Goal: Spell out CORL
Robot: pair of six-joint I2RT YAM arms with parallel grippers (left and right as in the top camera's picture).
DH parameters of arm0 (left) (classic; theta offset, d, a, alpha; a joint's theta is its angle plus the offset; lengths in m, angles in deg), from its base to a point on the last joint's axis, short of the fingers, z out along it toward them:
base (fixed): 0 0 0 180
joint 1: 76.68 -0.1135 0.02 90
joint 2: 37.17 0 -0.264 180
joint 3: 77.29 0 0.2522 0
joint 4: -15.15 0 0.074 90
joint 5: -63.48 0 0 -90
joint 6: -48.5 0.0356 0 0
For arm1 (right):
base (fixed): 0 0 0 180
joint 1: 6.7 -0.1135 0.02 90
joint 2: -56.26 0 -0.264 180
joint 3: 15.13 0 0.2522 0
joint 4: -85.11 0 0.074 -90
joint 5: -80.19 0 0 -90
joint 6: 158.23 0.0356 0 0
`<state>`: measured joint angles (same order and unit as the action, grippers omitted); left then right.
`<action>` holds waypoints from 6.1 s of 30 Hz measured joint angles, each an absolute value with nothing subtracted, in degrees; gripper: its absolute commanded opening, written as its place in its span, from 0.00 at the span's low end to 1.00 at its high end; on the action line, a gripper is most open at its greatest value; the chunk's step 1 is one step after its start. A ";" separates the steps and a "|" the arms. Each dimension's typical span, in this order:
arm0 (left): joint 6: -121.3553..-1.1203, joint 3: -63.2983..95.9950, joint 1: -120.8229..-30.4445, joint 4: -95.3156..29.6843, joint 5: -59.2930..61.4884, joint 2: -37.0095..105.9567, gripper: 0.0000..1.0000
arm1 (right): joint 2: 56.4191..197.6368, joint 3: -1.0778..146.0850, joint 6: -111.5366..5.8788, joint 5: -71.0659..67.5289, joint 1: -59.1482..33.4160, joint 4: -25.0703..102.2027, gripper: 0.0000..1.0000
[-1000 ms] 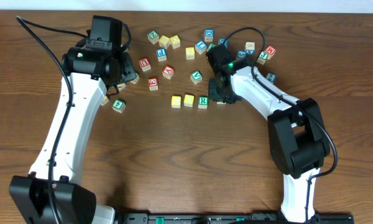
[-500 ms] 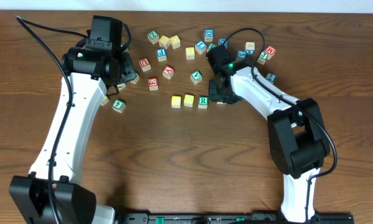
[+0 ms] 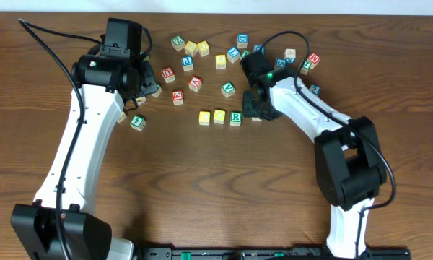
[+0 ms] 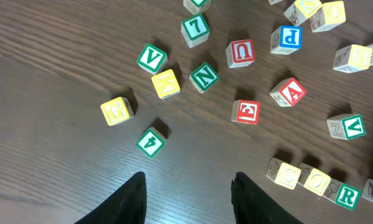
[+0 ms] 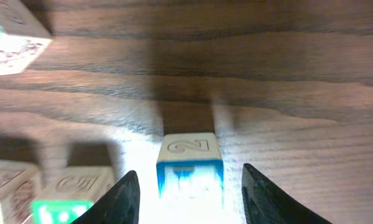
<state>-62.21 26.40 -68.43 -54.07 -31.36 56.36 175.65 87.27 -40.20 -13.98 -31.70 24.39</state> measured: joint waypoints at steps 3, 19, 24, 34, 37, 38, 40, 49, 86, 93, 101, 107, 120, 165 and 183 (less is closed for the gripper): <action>-60.83 26.40 -68.43 -54.01 -30.49 56.36 0.44 | 172.76 87.27 -40.24 -13.65 -31.37 23.78 0.50; -55.17 26.14 -68.43 -55.97 -20.34 56.36 0.34 | 161.29 87.49 -40.22 -12.27 -26.84 16.63 0.50; -54.98 22.71 -68.41 -54.36 -19.51 57.06 0.29 | 163.26 87.49 -40.04 -12.07 -25.51 16.13 0.44; -54.60 22.10 -64.83 -51.30 -18.66 64.10 0.19 | 172.30 87.49 -37.57 -11.46 -25.51 16.59 0.38; -54.78 22.07 -63.10 -50.40 -18.60 65.78 0.13 | 175.15 87.49 -36.87 -10.89 -25.34 17.53 0.36; -54.95 22.07 -62.71 -50.14 -18.46 66.29 0.12 | 175.87 87.49 -36.79 -10.74 -25.25 17.70 0.36; -55.04 22.05 -62.40 -49.61 -18.22 67.12 0.11 | 176.79 87.46 -36.61 -10.61 -25.07 18.23 0.36; -55.74 21.20 -62.38 -48.52 -18.22 69.89 0.10 | 177.33 87.46 -36.37 -10.43 -25.03 19.36 0.38; -56.51 13.68 -62.31 -36.61 -11.34 75.88 0.10 | 177.38 87.46 -36.20 -9.56 -25.01 19.12 0.44; -56.51 13.66 -60.83 -35.58 -11.34 75.88 0.10 | 177.40 87.46 -36.17 -9.56 -25.01 19.10 0.44; -56.53 13.66 -59.23 -34.47 -11.16 75.88 0.10 | 177.40 87.46 -36.20 -9.56 -25.01 19.10 0.44; -56.53 13.66 -59.21 -34.29 -11.16 75.88 0.10 | 177.40 87.46 -36.20 -9.56 -25.01 19.10 0.44; -56.51 13.66 -56.80 -34.14 -11.14 77.00 0.10 | 177.40 87.46 -36.20 -9.56 -25.01 18.95 0.44; -56.53 13.66 -54.71 -29.44 -11.14 77.00 0.11 | 177.40 87.46 -47.78 -9.12 -26.87 21.55 0.48; -56.53 13.66 -54.36 -29.18 -11.12 77.00 0.10 | 177.40 87.46 -49.22 -9.15 -28.09 20.68 0.48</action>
